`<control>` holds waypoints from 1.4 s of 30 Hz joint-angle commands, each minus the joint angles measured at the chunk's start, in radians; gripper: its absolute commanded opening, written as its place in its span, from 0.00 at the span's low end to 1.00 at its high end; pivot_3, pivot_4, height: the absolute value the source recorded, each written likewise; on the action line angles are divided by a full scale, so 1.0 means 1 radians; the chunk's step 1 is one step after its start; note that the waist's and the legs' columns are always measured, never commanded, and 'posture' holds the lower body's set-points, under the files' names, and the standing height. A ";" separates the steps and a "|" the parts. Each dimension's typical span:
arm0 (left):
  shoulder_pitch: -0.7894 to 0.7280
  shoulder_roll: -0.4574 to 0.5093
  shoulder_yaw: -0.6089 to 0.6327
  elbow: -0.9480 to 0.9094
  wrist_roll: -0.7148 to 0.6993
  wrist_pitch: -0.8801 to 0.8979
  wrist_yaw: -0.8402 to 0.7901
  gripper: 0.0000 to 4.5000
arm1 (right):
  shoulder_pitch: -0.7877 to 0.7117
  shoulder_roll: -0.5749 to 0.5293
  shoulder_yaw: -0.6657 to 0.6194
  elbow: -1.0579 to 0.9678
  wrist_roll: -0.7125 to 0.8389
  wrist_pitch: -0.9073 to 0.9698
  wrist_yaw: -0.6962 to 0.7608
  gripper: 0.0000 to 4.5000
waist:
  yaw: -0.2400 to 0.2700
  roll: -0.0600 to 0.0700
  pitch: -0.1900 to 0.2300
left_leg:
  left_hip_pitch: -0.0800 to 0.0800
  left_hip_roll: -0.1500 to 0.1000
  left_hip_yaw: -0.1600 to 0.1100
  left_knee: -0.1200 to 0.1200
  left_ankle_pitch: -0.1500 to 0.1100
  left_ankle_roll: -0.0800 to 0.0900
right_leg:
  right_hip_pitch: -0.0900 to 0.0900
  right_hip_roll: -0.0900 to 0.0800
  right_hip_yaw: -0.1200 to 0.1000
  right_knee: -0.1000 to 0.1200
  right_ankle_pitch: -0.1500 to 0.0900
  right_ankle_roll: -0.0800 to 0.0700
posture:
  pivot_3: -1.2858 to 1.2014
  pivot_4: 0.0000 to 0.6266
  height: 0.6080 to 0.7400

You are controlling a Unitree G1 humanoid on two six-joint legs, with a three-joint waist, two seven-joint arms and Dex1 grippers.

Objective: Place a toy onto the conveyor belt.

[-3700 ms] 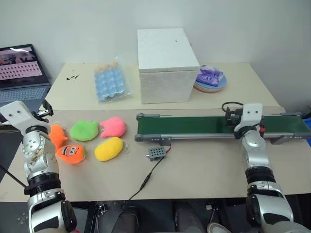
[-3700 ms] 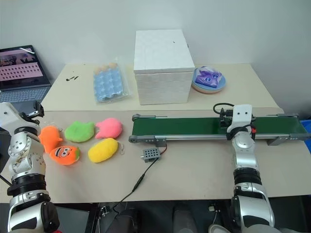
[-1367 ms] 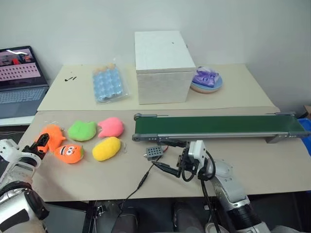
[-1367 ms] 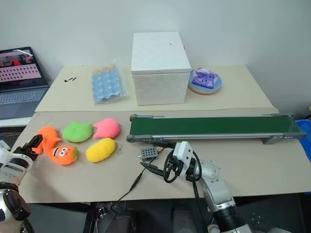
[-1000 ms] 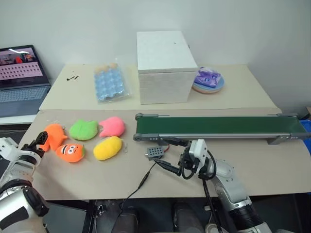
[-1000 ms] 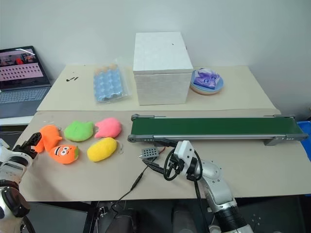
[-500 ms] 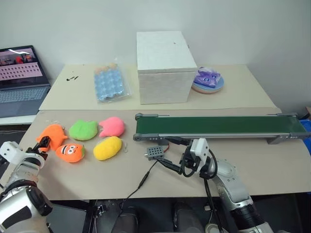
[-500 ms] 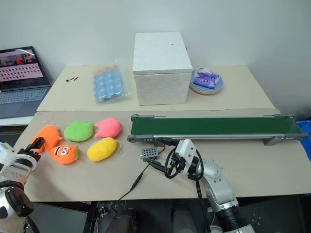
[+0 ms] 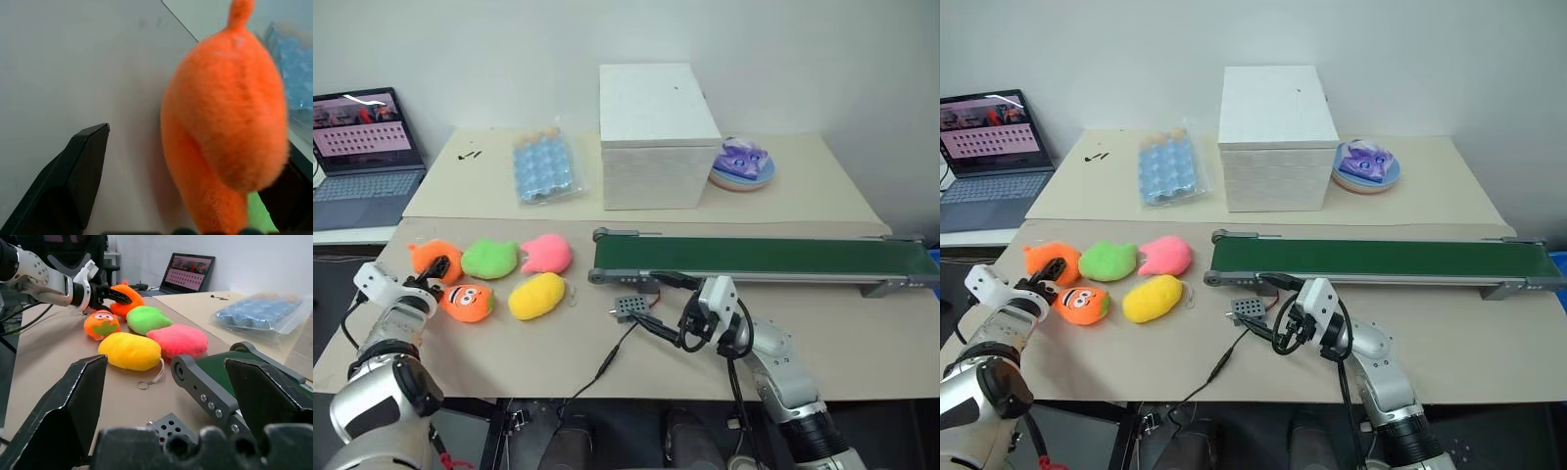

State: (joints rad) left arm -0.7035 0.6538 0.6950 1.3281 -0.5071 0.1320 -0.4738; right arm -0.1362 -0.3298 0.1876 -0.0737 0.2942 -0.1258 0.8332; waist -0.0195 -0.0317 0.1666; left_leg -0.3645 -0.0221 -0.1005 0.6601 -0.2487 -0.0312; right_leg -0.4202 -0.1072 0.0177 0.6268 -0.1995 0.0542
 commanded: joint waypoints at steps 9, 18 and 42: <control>-0.015 0.005 -0.009 -0.012 0.010 -0.013 -0.009 0.99 | -0.007 0.011 -0.012 -0.008 -0.024 -0.013 -0.032 1.00 | -0.003 0.000 0.000 | 0.000 0.000 0.000 0.000 0.000 0.000 | 0.000 0.000 0.000 0.000 0.000 0.000 | 0.52 0.24 1.00; -0.017 0.005 -0.006 -0.017 0.001 -0.015 -0.039 0.70 | -0.012 0.015 -0.010 0.010 -0.042 -0.016 -0.039 1.00 | -0.003 0.000 0.000 | 0.000 0.000 0.000 0.000 0.000 0.000 | 0.000 0.000 0.000 0.000 0.000 0.000 | 0.52 0.24 1.00; -0.127 0.004 -0.118 -0.102 0.142 -0.301 0.151 0.24 | -0.012 0.021 -0.002 0.032 -0.072 -0.015 -0.053 1.00 | -0.003 -0.001 0.001 | -0.002 0.000 0.000 0.000 0.000 0.000 | -0.001 0.000 0.000 -0.001 0.000 0.000 | 0.52 0.24 1.00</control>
State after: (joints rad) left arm -0.7936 0.6400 0.6065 1.2869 -0.4052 -0.0807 -0.3634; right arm -0.1371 -0.3148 0.1887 -0.0283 0.2179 -0.1260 0.7841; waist -0.0221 -0.0331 0.1674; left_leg -0.3665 -0.0220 -0.1007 0.6602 -0.2487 -0.0312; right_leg -0.4212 -0.1073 0.0174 0.6259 -0.1989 0.0532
